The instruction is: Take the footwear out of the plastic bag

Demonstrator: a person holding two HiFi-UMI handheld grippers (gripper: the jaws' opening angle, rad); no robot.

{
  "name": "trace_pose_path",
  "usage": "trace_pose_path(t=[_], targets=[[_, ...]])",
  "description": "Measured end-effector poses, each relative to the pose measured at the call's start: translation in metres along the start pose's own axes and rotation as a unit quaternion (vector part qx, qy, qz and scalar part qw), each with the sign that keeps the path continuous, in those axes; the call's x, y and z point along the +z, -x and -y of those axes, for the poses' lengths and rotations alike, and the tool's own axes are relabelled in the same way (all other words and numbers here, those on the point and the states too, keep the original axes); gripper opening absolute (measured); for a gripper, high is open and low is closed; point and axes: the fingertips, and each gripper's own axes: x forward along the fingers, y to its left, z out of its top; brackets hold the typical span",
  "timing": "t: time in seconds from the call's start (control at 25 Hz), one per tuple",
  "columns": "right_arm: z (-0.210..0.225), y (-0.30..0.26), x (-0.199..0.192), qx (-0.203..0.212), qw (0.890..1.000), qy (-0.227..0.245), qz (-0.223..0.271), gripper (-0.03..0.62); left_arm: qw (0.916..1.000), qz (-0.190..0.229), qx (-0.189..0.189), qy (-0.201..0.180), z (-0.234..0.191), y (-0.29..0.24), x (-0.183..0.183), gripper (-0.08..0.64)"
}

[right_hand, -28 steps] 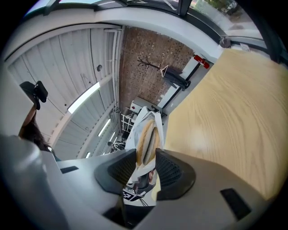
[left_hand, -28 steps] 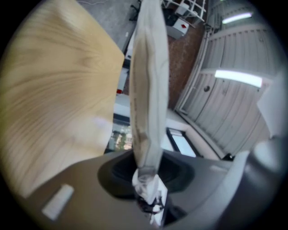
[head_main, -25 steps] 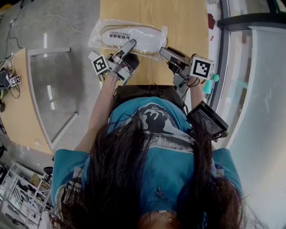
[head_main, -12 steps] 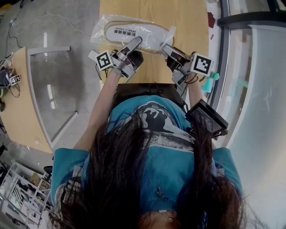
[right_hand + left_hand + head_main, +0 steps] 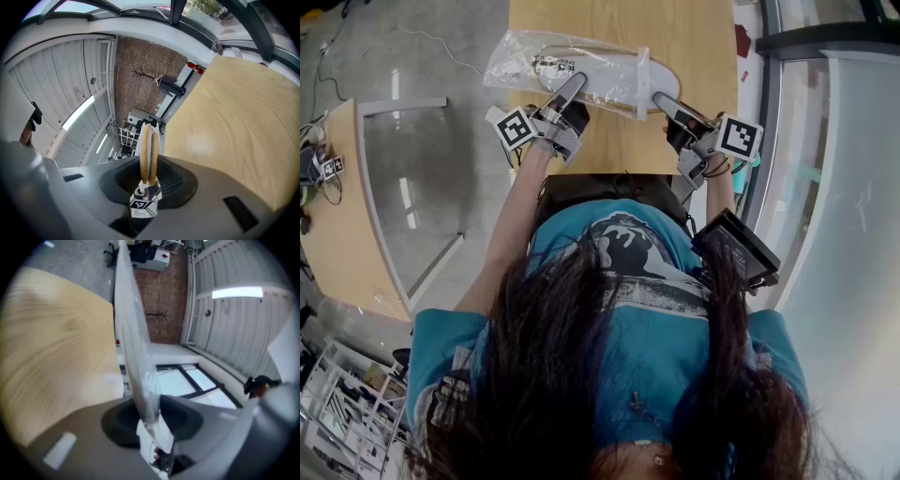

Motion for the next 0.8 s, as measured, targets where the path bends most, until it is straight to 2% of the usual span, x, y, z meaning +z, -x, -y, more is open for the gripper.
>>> trace_pose_path(t=[0.16,0.28,0.4,0.68,0.8], targets=[[0.003,0.005,0.003,-0.019,1.0,0.017,-0.004,0.089,0.9984,-0.029,0.029,-0.04,-0.007,-0.006,-0.003,0.114],[0.013,0.01,0.001,-0.052,0.999,-0.002,-0.004,0.089,0.996,-0.041,0.052,-0.061,-0.014,-0.01,-0.003,0.118],[0.015,0.013,0.002,-0.056,0.998,0.006,-0.005,0.089,0.995,-0.041,0.066,-0.062,-0.023,-0.01,-0.001,0.121],[0.025,0.035,0.008,-0.088,0.996,-0.01,0.01,0.089,0.9928,-0.028,0.097,-0.064,-0.041,-0.013,0.008,0.124],[0.021,0.043,0.017,-0.097,0.995,0.005,0.015,0.089,0.9902,-0.003,0.122,-0.067,-0.051,-0.011,0.02,0.127]])
